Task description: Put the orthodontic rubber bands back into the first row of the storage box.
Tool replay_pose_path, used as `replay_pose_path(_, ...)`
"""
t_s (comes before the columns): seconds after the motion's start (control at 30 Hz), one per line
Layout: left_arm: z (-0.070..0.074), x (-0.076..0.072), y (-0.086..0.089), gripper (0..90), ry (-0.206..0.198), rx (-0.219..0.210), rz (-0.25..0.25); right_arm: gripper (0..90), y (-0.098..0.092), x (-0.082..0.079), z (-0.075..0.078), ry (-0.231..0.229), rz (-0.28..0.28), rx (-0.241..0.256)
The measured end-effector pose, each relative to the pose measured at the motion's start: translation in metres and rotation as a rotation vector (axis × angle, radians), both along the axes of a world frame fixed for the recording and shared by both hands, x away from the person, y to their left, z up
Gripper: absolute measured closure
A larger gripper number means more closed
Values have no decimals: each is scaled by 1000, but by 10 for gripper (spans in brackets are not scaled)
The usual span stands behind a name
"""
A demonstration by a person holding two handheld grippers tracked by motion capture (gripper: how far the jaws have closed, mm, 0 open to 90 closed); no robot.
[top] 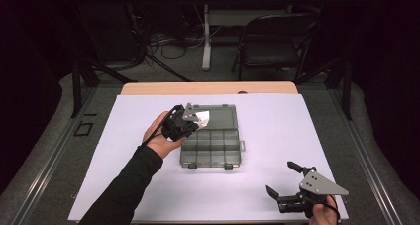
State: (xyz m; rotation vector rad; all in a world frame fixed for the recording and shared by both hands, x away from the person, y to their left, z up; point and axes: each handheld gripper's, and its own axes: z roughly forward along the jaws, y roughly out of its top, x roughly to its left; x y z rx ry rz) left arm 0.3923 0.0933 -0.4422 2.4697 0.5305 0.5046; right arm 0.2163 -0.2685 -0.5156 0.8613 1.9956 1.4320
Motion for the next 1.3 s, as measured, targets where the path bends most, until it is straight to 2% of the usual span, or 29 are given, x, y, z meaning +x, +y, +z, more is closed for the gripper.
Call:
replay_pose_path(0.37, -15, 7, -14, 889, 6, 33, -19, 0, 0, 0, 0, 2, 3, 0)
replay_pose_path(0.5, -21, 9, -18, 889, 14, 45, -23, 0, -1, -1, 1, 13, 0, -19)
replay_pose_path(0.53, -23, 10, -20, 888, 16, 54, -25, 0, 0, 0, 0, 0, 3, 0)
replay_pose_path(0.63, -27, 11, -23, 888, 24, 61, -23, 0, 0, 0, 0, -1, 3, 0)
replay_pose_path(1.07, -42, 15, -30, 887, 47, 97, -19, 0, 0, 0, 0, 1, 5, 0)
replay_pose_path(1.13, -44, 15, -31, 887, 54, 103, -22, 0, -1, -1, 1, 12, 9, -14)
replay_pose_path(1.17, -46, 14, -31, 887, 57, 105, -23, 0, 0, 0, 0, 0, 5, -1)
replay_pose_path(1.3, -52, 13, -29, 886, 65, 110, -20, 0, 0, 0, 0, 1, 5, -1)
